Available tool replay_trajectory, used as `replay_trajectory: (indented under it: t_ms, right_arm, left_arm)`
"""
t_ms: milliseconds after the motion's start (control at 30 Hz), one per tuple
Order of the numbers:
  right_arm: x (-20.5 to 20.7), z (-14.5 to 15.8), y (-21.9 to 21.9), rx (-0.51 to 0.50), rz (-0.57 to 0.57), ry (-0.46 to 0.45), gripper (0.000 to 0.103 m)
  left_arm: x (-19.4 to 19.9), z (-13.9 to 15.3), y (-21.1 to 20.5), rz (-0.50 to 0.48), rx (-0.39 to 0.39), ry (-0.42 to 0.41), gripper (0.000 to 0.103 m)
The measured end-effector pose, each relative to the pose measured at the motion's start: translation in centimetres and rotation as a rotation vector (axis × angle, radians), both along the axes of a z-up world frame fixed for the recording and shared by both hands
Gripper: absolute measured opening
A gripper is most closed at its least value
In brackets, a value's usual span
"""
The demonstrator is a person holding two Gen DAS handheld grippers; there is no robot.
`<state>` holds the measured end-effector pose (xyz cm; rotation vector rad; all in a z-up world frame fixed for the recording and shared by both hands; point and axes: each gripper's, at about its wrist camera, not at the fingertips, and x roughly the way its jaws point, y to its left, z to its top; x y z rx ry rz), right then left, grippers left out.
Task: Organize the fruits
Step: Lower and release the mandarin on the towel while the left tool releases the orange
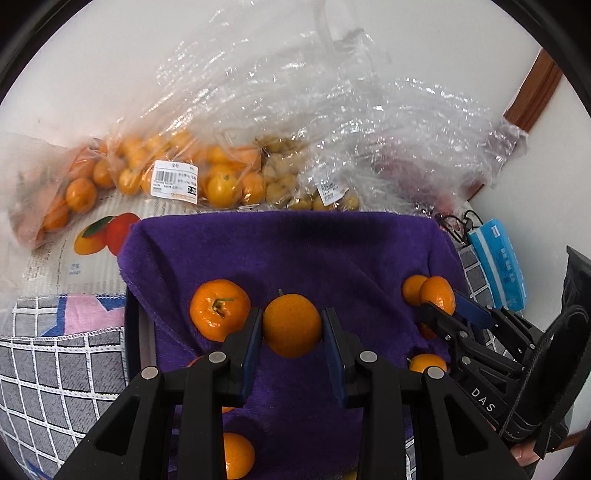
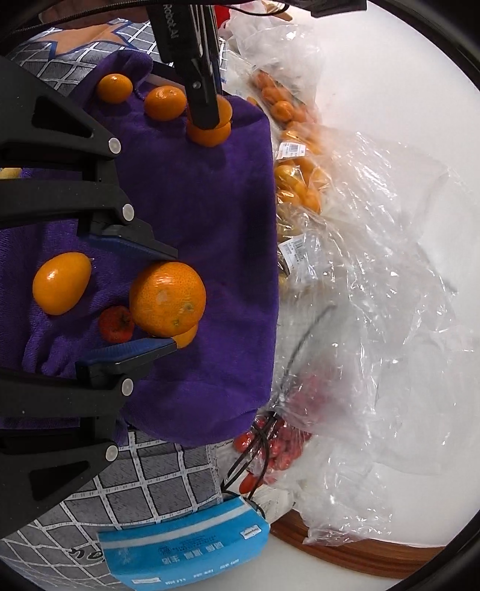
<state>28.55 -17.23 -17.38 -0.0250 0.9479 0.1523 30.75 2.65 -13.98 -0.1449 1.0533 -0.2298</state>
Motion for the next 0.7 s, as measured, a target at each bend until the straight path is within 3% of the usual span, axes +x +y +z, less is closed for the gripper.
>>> replay_trajectory:
  t_ms: [700]
  right_arm:
    - [0.0, -1.6, 1.5, -0.015, 0.061, 0.048, 0.042]
  left_arm:
    - [1.1, -3.3, -0.8, -0.014, 0.022, 0.08, 0.031]
